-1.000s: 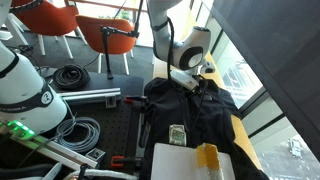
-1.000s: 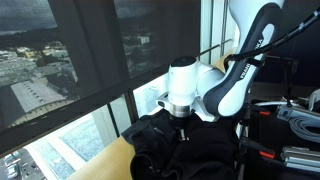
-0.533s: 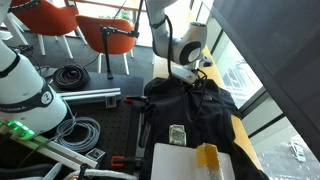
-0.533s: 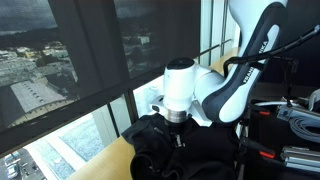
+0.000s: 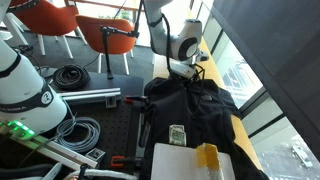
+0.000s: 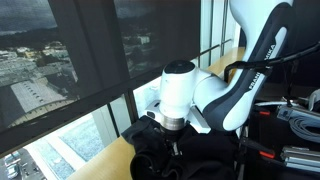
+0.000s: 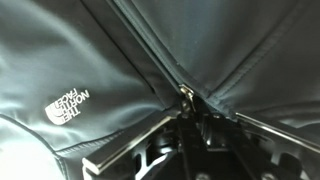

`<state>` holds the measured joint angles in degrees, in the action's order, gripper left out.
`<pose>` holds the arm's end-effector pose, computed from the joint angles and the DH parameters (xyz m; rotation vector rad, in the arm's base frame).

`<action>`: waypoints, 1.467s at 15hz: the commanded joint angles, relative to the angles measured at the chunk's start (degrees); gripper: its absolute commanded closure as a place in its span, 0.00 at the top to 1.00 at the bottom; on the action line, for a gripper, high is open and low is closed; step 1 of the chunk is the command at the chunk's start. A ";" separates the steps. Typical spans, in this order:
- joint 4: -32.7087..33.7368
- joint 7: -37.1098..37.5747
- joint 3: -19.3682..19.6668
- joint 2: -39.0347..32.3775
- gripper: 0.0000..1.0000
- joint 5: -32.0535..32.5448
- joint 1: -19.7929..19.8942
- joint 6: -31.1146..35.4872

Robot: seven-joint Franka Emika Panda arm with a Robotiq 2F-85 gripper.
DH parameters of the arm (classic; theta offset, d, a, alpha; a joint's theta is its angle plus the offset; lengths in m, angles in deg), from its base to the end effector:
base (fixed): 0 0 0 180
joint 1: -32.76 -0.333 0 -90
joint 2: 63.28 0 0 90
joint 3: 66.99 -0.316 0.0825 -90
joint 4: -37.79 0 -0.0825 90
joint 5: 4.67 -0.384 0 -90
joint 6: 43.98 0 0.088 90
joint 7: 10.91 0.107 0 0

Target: Close the zipper on the black jacket.

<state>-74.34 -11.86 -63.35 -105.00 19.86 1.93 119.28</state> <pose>0.5367 0.3013 0.1122 2.6684 1.3084 0.2917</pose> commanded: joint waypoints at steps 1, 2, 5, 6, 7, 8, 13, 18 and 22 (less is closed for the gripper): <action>2.61 1.76 -0.01 -1.85 0.02 1.59 -1.86 1.94; 2.74 1.83 -0.09 -1.96 0.02 1.59 -2.31 2.01; 2.56 2.06 0.19 -1.94 0.02 2.17 -4.08 2.63; 2.56 2.02 0.26 -1.85 0.02 2.44 -4.58 2.71; 2.59 2.09 0.42 -1.77 0.02 2.91 -5.11 2.76; 2.70 2.13 0.53 -1.73 0.02 3.22 -5.57 2.90; 3.12 1.97 1.17 -1.87 0.02 3.96 -7.12 3.40; 3.69 1.89 1.92 -1.74 0.02 4.61 -7.84 3.36; 3.42 1.95 2.40 -1.15 0.02 4.90 -7.92 3.51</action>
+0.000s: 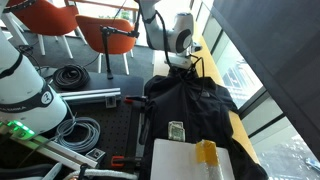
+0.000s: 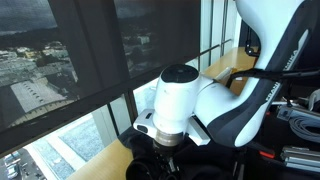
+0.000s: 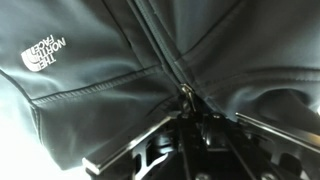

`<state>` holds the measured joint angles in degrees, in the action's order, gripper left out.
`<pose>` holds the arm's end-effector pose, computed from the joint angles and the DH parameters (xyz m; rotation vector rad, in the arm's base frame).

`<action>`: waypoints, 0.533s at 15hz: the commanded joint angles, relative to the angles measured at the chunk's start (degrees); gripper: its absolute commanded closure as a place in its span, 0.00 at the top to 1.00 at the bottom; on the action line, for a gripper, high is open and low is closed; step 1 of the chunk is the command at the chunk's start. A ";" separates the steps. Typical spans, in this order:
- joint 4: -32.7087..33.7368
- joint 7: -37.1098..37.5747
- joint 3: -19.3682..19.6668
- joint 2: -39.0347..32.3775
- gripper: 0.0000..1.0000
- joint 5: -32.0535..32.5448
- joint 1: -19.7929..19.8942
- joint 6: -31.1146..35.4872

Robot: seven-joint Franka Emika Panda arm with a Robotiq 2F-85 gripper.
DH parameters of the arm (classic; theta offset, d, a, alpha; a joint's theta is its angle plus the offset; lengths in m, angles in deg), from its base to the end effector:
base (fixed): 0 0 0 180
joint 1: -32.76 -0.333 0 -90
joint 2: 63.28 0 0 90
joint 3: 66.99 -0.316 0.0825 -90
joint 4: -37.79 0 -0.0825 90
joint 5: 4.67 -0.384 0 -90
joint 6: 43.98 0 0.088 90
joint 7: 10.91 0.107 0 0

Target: Close the zipper on the black jacket.

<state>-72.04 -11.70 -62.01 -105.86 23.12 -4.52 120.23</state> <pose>0.5159 0.3588 0.1181 2.5413 1.4915 0.3678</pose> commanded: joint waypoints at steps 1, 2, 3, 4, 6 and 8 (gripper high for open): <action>1.11 1.83 1.12 -0.37 0.02 1.61 -1.52 2.68; 1.15 1.88 1.18 -0.48 0.02 1.58 -1.63 2.73; 1.36 1.88 1.06 -0.67 0.02 1.46 -1.70 2.68; 1.59 1.86 0.95 -0.79 0.02 1.39 -1.83 2.61; 2.31 1.84 0.79 -1.15 0.02 1.35 -2.22 2.53; 3.16 1.64 0.67 -1.56 0.02 1.28 -2.41 2.37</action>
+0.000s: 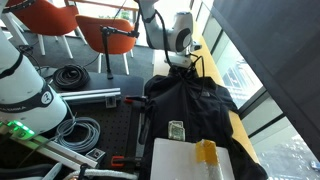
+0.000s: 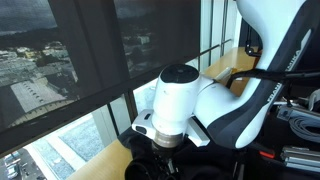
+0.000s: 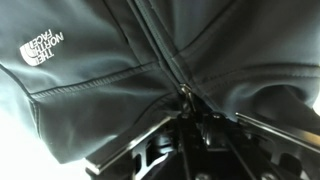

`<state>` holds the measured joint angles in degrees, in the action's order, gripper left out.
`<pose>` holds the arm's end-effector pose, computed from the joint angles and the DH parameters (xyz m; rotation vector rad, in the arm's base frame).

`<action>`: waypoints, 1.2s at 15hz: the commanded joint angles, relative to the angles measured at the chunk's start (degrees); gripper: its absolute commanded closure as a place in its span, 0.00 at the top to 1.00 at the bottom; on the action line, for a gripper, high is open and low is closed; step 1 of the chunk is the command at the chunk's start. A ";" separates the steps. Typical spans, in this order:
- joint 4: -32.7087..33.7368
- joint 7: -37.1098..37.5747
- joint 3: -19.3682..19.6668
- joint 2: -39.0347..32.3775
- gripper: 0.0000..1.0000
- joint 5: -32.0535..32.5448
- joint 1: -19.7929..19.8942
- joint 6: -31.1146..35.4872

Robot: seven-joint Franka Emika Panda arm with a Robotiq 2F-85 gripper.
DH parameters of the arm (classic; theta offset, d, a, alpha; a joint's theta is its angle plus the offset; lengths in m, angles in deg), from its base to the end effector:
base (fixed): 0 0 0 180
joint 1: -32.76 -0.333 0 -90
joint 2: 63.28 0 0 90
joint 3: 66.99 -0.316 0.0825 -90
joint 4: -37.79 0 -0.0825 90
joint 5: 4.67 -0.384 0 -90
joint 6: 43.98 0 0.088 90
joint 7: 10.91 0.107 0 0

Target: Close the zipper on the black jacket.

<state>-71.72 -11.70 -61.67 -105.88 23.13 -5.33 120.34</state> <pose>0.5146 0.3646 0.1201 2.5308 1.5033 0.3798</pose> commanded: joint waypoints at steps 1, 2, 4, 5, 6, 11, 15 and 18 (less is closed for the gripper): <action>3.17 1.52 0.26 -1.67 0.02 1.24 -1.64 2.24; 3.57 1.39 0.09 -1.85 0.02 1.15 -1.71 2.23; 4.43 1.01 -0.51 -2.38 0.02 0.78 -1.73 2.21; 4.85 0.79 -0.90 -2.72 0.02 0.54 -1.72 2.15; 5.33 0.80 -1.06 -3.18 0.02 0.45 -1.91 2.24; 7.69 0.53 -1.59 -5.39 0.02 0.09 -2.30 2.03; 9.03 0.71 -1.89 -6.15 0.02 -0.01 -2.99 1.93; 9.69 0.61 -2.00 -6.39 0.02 -0.10 -3.42 1.85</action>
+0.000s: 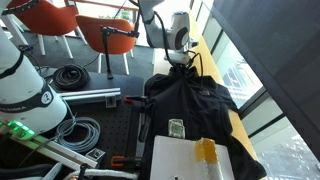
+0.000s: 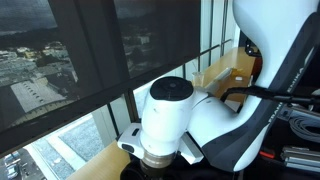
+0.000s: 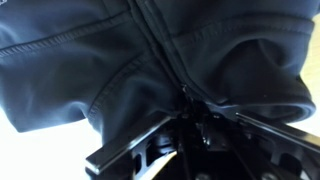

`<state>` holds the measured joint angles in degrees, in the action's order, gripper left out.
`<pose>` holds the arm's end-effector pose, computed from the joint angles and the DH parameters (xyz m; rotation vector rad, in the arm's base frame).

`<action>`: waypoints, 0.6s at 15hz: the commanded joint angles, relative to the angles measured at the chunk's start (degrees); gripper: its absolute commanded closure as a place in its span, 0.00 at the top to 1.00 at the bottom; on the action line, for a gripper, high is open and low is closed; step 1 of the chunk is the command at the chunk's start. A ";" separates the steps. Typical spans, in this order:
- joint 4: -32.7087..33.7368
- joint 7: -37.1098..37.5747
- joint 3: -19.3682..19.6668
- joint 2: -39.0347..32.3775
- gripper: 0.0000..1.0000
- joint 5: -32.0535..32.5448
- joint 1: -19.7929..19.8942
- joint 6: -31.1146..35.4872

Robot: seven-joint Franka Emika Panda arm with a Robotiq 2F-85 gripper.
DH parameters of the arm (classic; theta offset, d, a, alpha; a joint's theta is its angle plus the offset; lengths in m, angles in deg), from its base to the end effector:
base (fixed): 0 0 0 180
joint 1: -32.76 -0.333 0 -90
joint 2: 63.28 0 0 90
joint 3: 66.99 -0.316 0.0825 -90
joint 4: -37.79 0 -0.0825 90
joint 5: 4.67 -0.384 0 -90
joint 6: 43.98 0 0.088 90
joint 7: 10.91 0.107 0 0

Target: Close the zipper on the black jacket.

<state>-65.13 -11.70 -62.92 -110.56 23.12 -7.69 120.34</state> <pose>0.5109 0.4128 0.1088 2.4974 1.5844 0.4366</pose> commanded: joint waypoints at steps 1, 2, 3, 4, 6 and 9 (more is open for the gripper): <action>3.24 0.56 -0.74 -1.77 0.02 -0.12 -1.20 1.83; 3.25 0.67 -0.60 -1.80 0.16 -0.10 -1.38 1.92; 3.00 0.75 -0.49 -1.69 0.37 -0.10 -1.46 2.04; 2.69 0.83 -0.46 -1.32 0.40 -0.12 -1.60 2.23; 1.06 1.54 -0.17 0.67 0.47 -0.65 -1.88 2.24; -2.95 5.81 1.76 5.25 0.68 -1.61 -2.40 2.13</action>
<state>-63.53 -9.44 -63.23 -110.37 22.72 -9.25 121.59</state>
